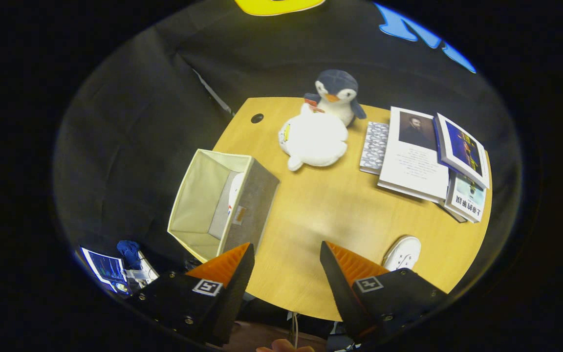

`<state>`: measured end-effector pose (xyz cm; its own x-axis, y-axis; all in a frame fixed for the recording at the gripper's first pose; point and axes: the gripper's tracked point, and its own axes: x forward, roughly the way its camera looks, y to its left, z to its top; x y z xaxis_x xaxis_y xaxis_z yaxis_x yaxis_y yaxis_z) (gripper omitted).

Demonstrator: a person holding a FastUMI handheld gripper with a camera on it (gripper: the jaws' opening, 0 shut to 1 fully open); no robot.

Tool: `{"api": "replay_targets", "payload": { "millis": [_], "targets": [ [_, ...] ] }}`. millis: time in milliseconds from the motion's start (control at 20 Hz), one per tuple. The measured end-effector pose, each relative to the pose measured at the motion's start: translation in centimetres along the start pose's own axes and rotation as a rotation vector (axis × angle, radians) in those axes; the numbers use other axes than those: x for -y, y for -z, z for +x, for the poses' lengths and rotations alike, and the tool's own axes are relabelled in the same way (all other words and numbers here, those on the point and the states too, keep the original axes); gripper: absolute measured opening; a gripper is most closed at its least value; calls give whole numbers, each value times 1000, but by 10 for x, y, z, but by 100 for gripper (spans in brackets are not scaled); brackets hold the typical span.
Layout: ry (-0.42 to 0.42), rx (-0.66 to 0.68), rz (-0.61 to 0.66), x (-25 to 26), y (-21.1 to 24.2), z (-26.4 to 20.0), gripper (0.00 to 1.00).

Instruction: Open the storage box then place both shoes into the box .Put the left shoe in first, then the right shoe, with the right side of both shoes facing outward in a uniform manner.

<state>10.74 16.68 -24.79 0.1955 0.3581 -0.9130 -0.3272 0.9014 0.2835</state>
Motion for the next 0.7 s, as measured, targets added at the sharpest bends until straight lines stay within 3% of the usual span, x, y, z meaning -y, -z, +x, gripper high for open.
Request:
{"api": "replay_targets", "payload": {
  "millis": [100,700],
  "targets": [
    [11,-2,33,20,13,-4,87],
    [104,-57,225,138,105,-2,88]
  ]
}}
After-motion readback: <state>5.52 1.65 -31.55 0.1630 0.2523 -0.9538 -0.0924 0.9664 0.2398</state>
